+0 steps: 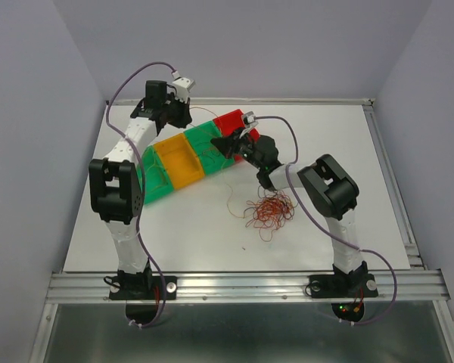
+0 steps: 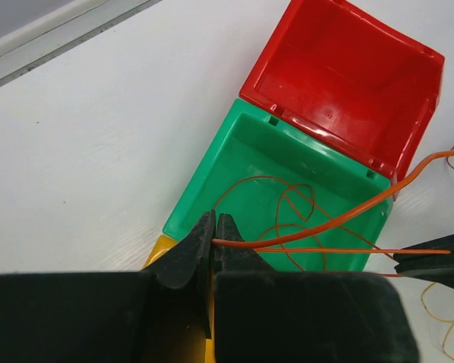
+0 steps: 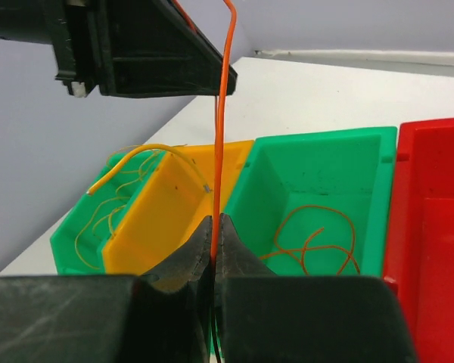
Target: Untangle the cables
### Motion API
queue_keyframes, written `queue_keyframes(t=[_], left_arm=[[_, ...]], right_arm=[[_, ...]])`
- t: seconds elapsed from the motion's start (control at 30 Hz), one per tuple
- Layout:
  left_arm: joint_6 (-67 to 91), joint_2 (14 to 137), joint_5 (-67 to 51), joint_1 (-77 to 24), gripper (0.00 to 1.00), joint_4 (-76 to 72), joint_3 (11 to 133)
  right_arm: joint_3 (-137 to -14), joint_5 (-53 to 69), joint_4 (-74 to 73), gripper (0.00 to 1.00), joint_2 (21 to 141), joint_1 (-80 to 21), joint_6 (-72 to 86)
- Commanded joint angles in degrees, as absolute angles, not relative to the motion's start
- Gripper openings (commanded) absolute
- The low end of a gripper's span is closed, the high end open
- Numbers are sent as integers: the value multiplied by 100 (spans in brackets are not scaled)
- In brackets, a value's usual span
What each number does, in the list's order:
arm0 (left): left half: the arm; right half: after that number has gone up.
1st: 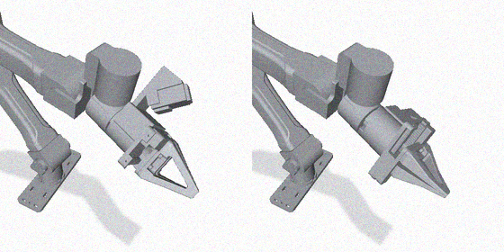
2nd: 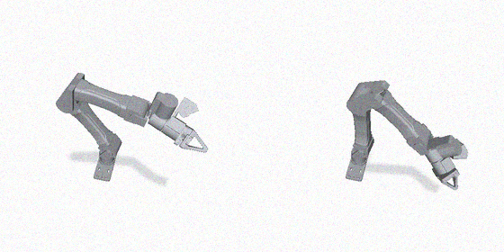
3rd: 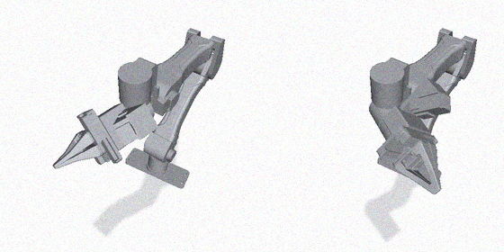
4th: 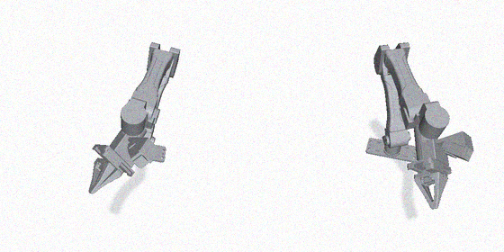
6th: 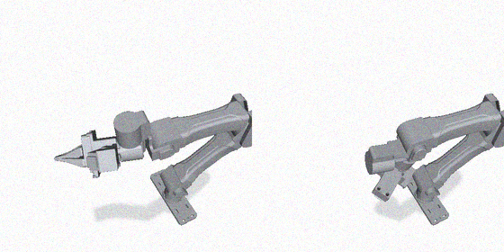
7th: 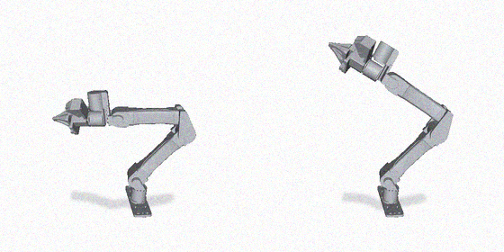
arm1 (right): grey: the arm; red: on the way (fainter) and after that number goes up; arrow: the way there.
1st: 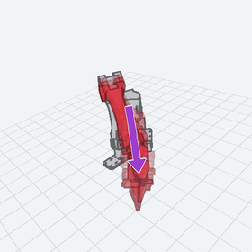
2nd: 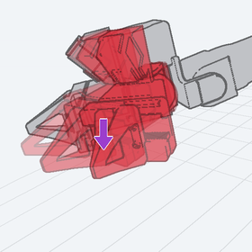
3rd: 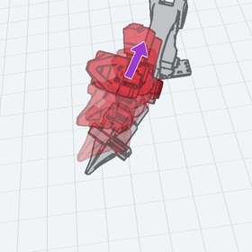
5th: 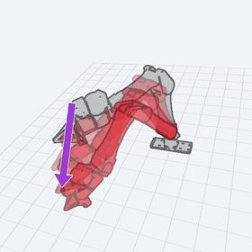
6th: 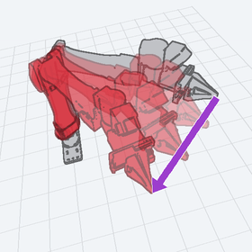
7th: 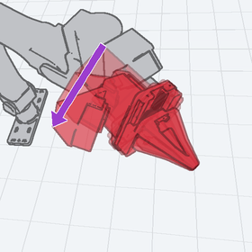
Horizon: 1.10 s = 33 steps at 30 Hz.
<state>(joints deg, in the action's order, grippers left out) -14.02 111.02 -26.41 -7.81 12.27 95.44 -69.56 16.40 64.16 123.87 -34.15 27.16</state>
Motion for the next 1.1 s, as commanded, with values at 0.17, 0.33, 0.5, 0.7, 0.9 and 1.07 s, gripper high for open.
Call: queue_keyframes(t=[0.17,0.33,0.5,0.7,0.9,1.07], left_arm=[[-1986,10924,-1346,-949,0,774,9686],[-2179,10977,-880,-1256,0,738,9624],[-2250,11065,-589,-1380,0,686,9685],[-2276,11144,-466,-1371,0,694,9791],[-2443,11180,-370,-1424,0,808,9888],[-2636,11206,-255,-1617,0,905,9879]], right_arm=[[-7567,460,4783,0,12419,-3471,2796],[-7840,123,4123,19,12516,-3507,2637],[-7498,26,4148,64,12156,-3542,2417],[-7041,-149,4175,75,11647,-3577,2294],[-6425,-132,4394,75,11224,-3595,2189],[-5978,-158,4421,76,10671,-3604,2197]])
